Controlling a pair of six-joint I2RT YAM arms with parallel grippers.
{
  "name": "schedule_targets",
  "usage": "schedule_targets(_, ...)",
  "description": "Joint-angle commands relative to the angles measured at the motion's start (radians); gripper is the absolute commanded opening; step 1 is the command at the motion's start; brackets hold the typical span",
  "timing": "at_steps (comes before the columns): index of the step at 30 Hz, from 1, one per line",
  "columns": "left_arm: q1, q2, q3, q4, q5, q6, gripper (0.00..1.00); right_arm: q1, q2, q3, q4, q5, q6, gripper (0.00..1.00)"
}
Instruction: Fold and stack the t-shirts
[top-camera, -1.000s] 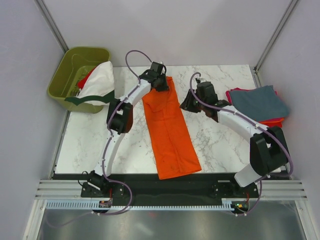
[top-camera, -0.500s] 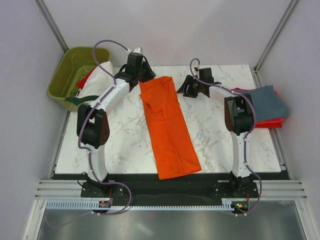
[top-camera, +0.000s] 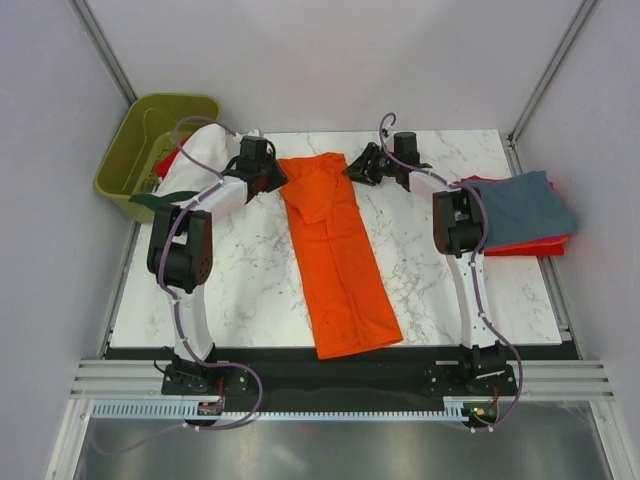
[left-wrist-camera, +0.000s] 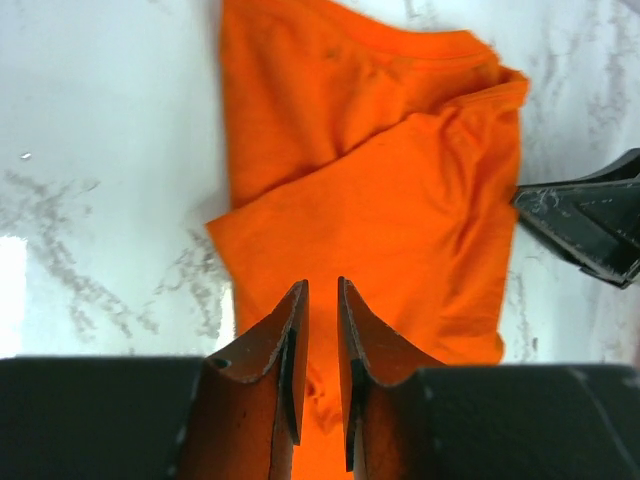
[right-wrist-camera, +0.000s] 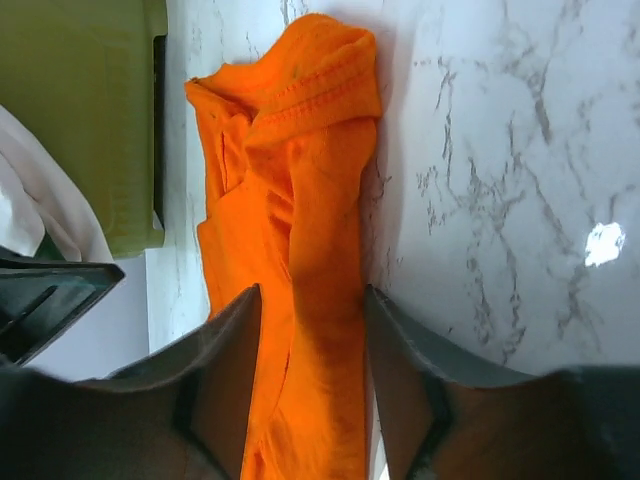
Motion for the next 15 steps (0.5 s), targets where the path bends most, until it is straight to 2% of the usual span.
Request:
schedule_targets(1, 0.020, -0.040, -0.035, 0.077, 0.018, -0.013, 0.24, 0.012, 0.080, 0.048, -0.003, 0.009, 0.047, 0.46)
schedule_targets(7, 0.025, -0.018, -0.051, 0.093, 0.050, -0.001, 0.23, 0.003, 0.052, 0.032, -0.006, 0.153, 0.029, 0.10)
schedule_targets(10, 0.025, -0.011, -0.055, 0.093, 0.058, 0.011, 0.22, -0.015, 0.035, 0.010, 0.014, 0.208, 0.038, 0.00)
schedule_targets(15, 0.026, -0.008, -0.057, 0.093, 0.056, 0.020, 0.23, -0.052, 0.003, -0.040, 0.126, 0.290, 0.119, 0.00)
